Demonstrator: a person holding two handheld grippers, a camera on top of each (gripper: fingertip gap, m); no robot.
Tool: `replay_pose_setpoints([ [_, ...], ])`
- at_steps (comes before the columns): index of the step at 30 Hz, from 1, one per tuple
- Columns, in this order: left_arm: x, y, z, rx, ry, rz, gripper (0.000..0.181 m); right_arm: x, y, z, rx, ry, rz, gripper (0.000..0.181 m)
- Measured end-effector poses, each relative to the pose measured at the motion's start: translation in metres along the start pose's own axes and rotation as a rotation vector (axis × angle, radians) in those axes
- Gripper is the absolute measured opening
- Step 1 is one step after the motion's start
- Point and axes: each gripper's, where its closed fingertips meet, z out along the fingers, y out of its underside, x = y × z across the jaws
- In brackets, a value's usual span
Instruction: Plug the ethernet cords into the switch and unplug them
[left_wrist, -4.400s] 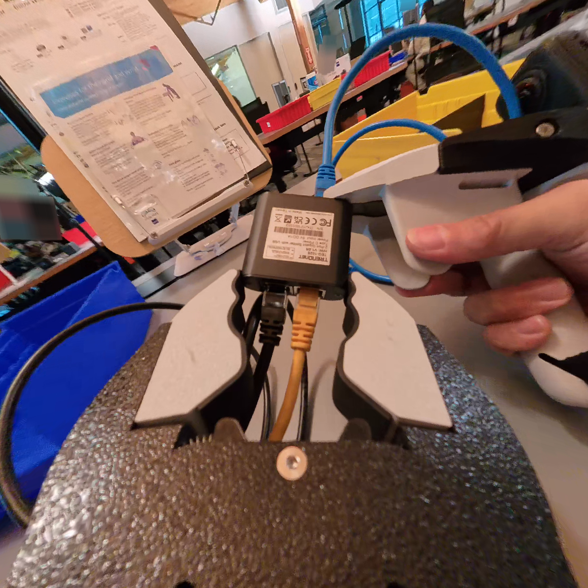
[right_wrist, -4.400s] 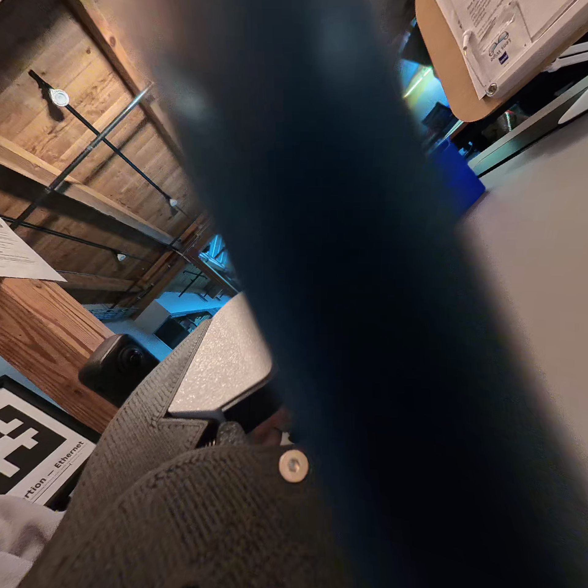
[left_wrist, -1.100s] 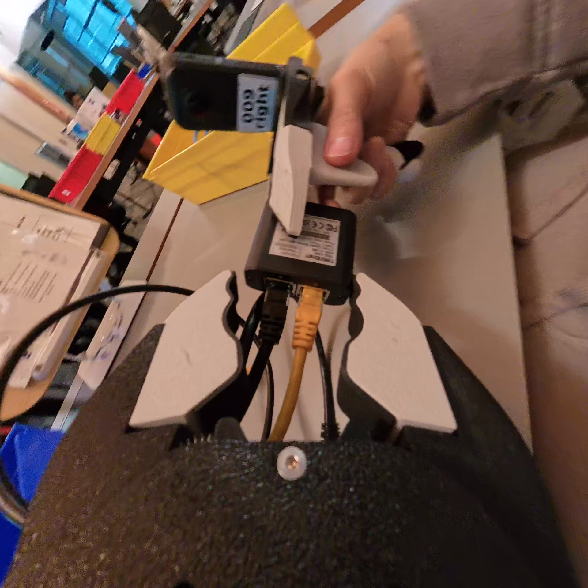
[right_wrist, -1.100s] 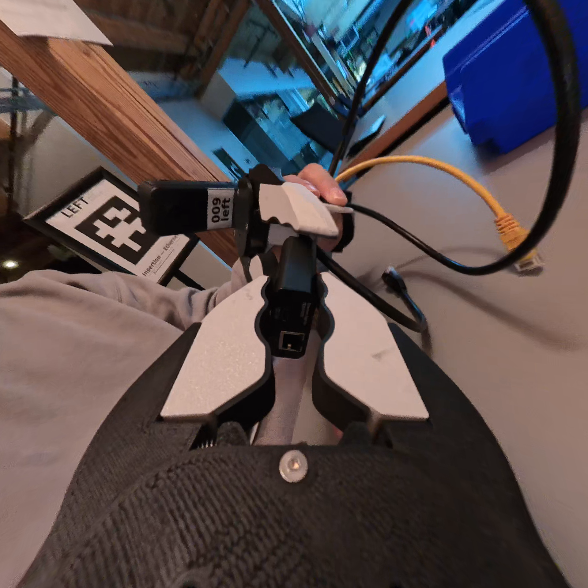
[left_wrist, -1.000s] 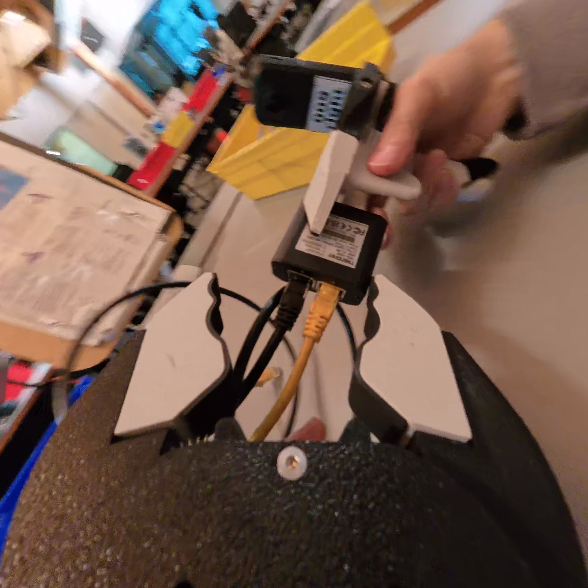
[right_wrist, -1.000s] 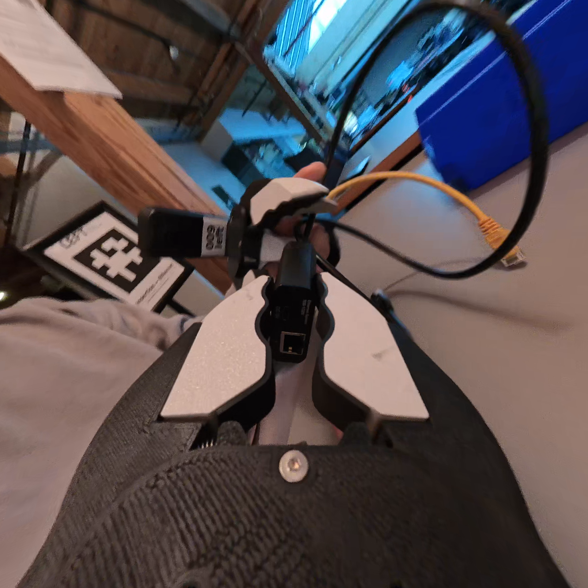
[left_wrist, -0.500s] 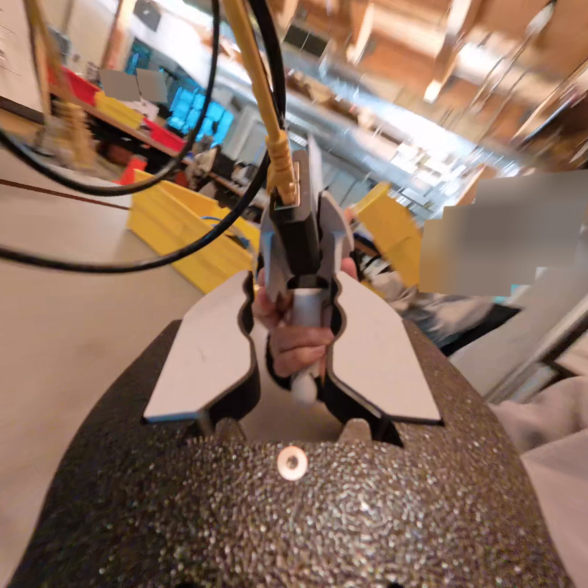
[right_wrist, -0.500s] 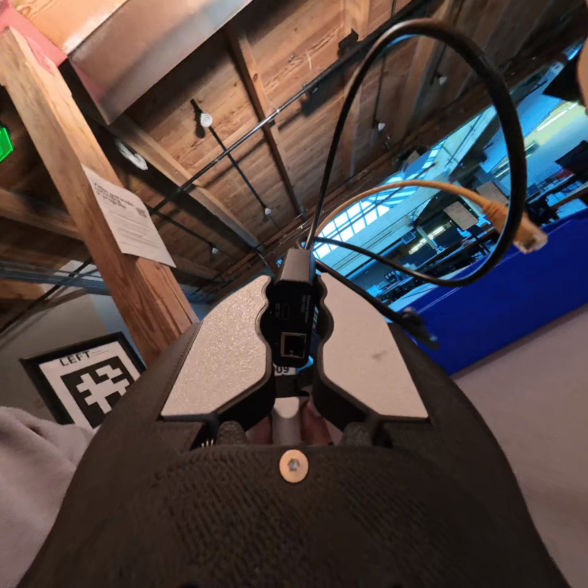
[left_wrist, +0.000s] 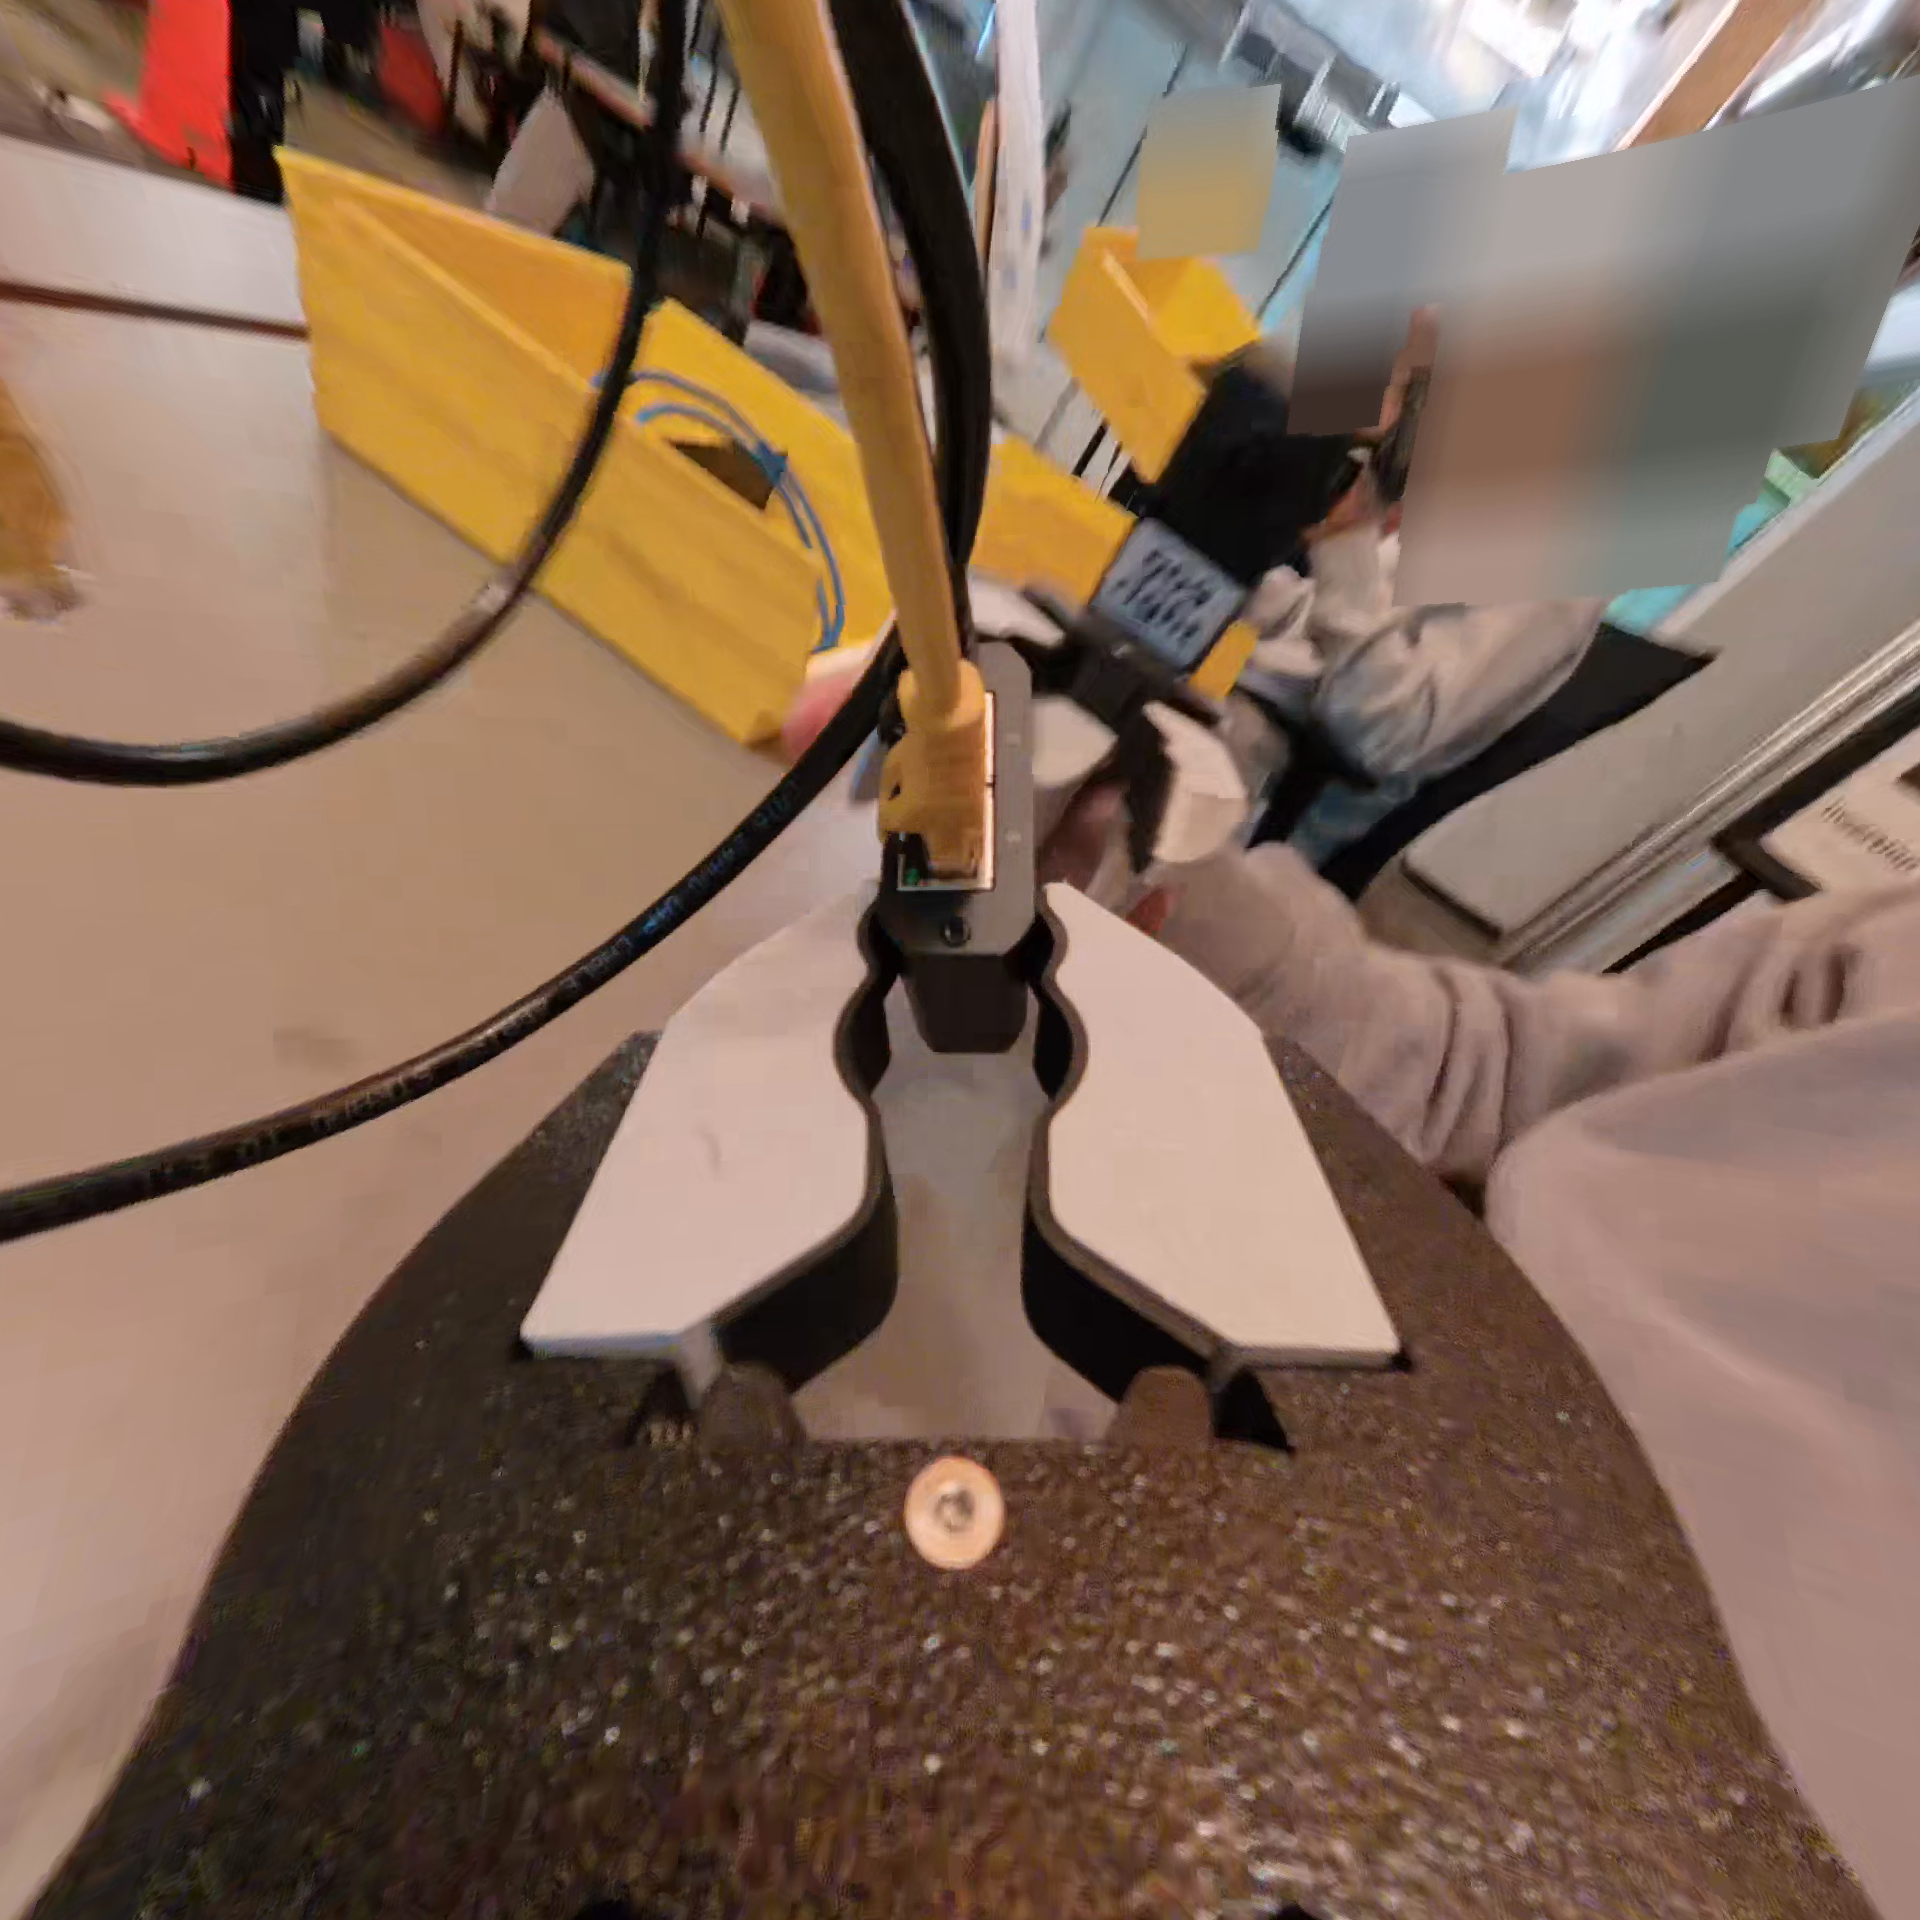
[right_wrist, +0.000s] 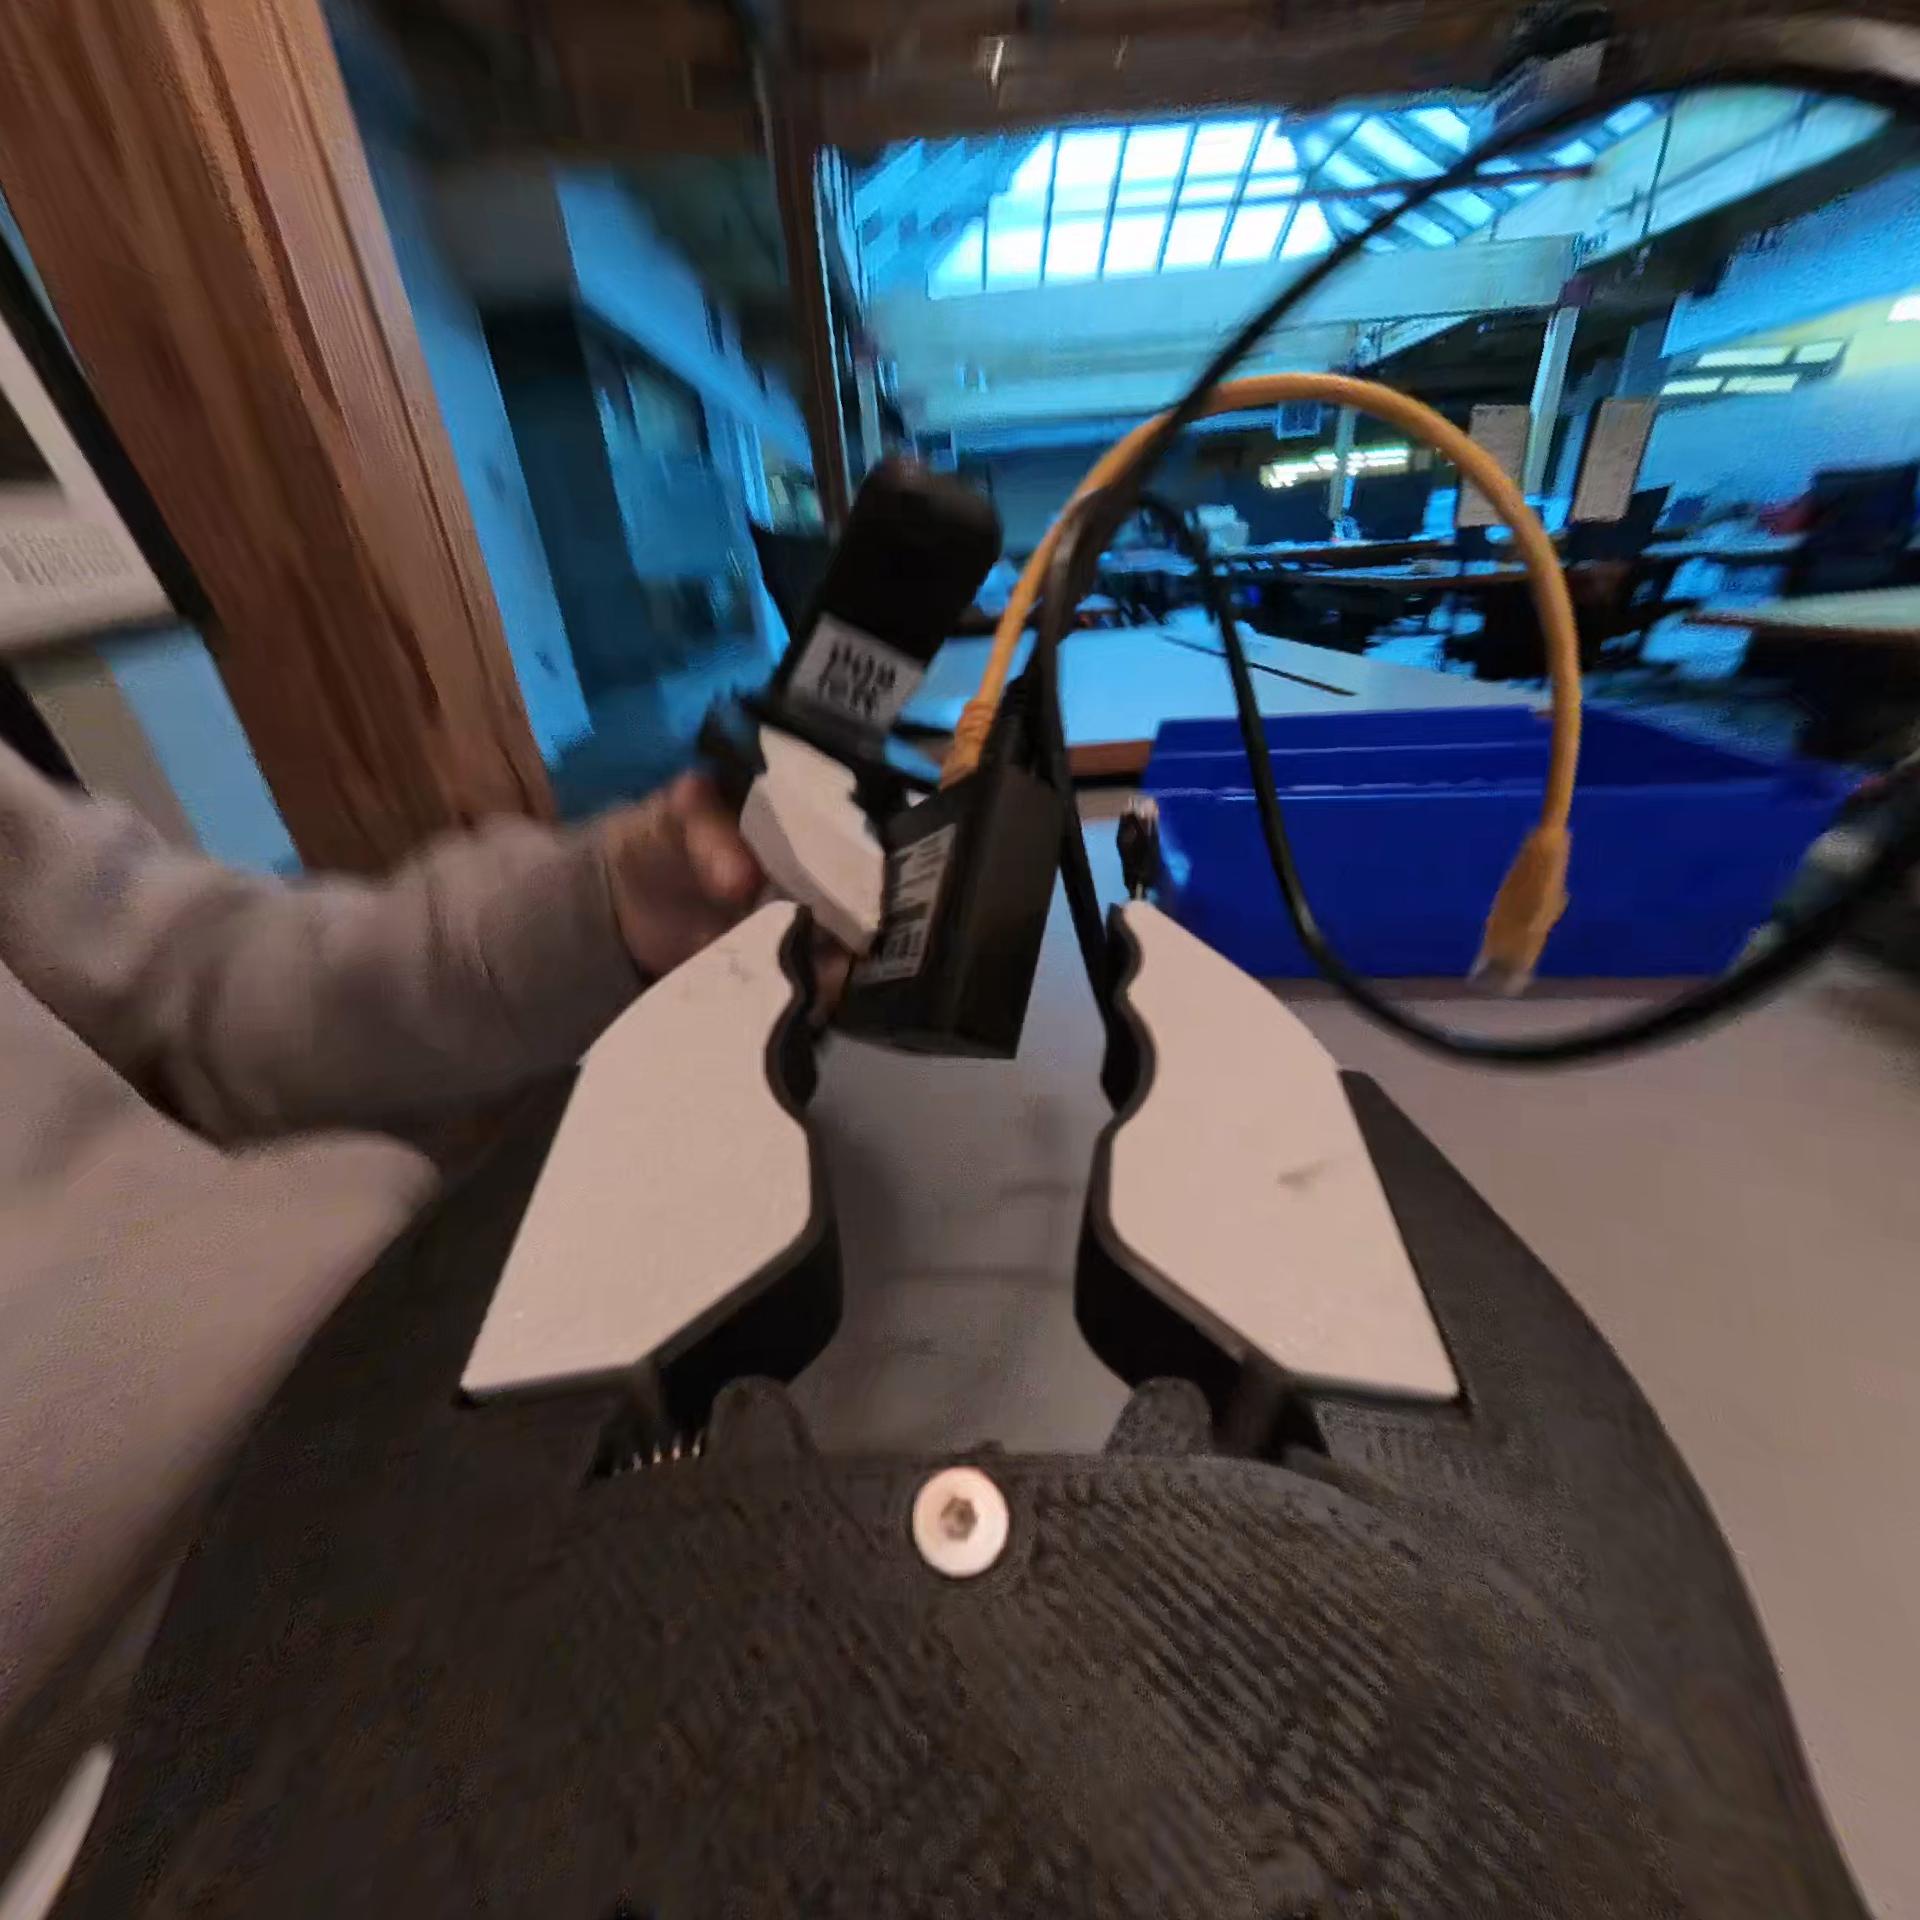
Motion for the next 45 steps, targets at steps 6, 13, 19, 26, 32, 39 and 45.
replay_pose_setpoints([
  [6, -0.002, 0.017, -0.015, -0.143, 0.029, -0.009, 0.023, -0.015, 0.019, 0.004, -0.231, 0.046, -0.543, 0.073],
  [13, -0.002, 0.025, -0.010, -0.173, 0.055, -0.034, 0.023, -0.005, 0.036, 0.009, -0.374, 0.140, -0.854, 0.074],
  [19, -0.003, 0.021, -0.008, -0.147, 0.037, -0.032, 0.023, 0.012, 0.049, 0.012, -0.558, 0.255, -1.065, 0.061],
  [26, 0.000, 0.011, -0.013, -0.133, -0.005, -0.017, 0.023, 0.021, 0.039, 0.013, -0.632, 0.400, -1.275, 0.039],
  [32, -0.010, 0.017, -0.016, -0.191, -0.106, 0.028, 0.023, 0.024, 0.046, 0.015, -0.728, 0.410, -1.364, 0.072],
  [39, -0.013, 0.021, -0.019, -0.231, -0.139, 0.050, 0.023, 0.026, 0.053, 0.013, -0.815, 0.394, -1.438, 0.081],
  [45, -0.009, 0.016, -0.018, -0.218, -0.137, 0.073, 0.023, 0.023, 0.048, 0.014, -0.778, 0.393, -1.438, 0.083],
])
